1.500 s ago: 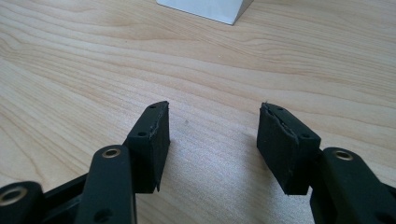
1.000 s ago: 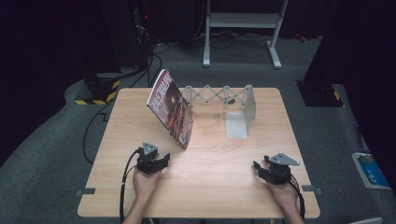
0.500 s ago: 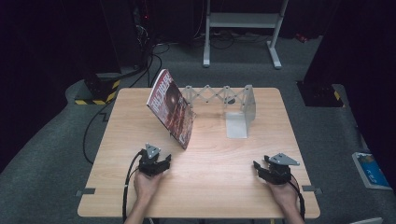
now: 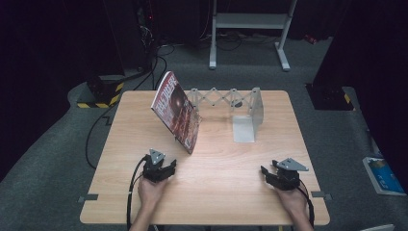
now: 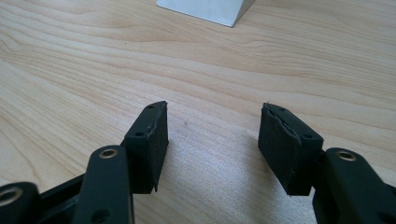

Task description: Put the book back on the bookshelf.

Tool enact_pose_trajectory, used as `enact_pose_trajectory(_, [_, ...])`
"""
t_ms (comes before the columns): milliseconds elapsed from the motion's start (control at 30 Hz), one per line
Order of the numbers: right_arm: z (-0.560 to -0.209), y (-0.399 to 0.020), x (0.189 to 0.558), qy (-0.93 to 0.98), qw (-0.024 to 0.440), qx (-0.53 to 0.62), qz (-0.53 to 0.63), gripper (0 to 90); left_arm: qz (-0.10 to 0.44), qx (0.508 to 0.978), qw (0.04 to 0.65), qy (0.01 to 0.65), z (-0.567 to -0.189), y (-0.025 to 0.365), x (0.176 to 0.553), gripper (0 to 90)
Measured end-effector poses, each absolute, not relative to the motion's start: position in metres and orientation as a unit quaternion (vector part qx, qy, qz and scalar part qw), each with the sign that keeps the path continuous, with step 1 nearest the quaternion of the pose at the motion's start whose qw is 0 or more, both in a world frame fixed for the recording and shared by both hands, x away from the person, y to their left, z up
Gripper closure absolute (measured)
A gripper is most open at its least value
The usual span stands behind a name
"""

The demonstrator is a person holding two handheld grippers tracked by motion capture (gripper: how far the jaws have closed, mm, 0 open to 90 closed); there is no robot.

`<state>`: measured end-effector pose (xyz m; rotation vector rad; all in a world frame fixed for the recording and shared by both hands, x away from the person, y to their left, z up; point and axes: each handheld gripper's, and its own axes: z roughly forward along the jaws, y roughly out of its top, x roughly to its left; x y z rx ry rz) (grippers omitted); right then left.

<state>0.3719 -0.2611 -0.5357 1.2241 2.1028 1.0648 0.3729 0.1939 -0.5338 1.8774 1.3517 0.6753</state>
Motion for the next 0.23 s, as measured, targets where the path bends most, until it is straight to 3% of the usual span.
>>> enact_pose_trajectory(233, [-0.5375, -0.2601, 0.3713, 0.763, 0.246, 0.45, 0.394, 42.2, 0.261, 0.728, 0.358, 0.523, -0.5338, 0.194, 0.3728, 36.8])
